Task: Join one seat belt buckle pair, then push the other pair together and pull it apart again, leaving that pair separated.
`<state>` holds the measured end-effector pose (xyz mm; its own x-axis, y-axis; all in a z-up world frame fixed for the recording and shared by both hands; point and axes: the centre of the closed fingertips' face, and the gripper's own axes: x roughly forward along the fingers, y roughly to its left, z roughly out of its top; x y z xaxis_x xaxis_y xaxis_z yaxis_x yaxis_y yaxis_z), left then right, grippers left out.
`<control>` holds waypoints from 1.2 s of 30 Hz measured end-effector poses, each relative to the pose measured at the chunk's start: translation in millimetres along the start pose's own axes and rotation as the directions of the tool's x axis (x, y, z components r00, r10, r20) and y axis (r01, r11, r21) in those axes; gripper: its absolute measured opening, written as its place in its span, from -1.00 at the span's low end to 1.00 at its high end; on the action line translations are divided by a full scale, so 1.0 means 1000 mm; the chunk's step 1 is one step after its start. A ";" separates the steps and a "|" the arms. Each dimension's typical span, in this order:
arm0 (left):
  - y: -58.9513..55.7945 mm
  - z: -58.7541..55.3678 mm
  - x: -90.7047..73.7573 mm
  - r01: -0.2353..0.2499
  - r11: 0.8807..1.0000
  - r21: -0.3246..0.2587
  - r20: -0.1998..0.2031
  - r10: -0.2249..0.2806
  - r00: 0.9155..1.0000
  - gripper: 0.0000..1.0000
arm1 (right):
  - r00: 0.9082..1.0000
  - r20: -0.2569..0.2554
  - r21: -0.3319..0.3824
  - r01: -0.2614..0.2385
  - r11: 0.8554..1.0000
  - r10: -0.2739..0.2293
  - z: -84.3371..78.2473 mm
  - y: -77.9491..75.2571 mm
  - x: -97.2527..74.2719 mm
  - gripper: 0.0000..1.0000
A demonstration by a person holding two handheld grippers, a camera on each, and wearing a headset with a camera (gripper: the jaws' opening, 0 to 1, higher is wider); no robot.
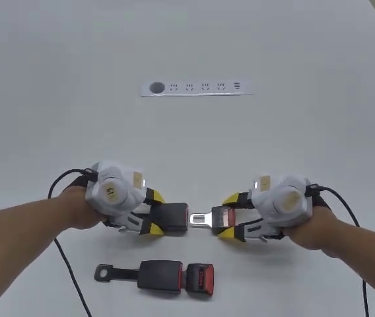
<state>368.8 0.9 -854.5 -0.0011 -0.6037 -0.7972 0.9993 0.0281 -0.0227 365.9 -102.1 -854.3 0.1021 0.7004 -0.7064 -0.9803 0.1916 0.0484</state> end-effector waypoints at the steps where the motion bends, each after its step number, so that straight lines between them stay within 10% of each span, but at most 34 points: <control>1: 0.000 0.000 0.000 0.000 1.000 0.000 -0.001 0.000 1.000 -0.34 | 1.000 -0.001 0.000 0.001 1.000 -0.001 -0.002 -0.001 -0.002 -0.29; 36: 0.002 0.000 -0.001 0.008 1.000 0.004 -0.014 -0.008 1.000 -0.33 | 0.999 -0.026 0.033 0.024 0.999 -0.024 -0.063 -0.015 -0.064 -0.27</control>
<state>370.7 2.1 -853.9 -0.0094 -0.5924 -0.8056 0.9994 0.0205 -0.0267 362.9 -193.3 -854.7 0.1208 0.6779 -0.7252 -0.9714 0.2313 0.0545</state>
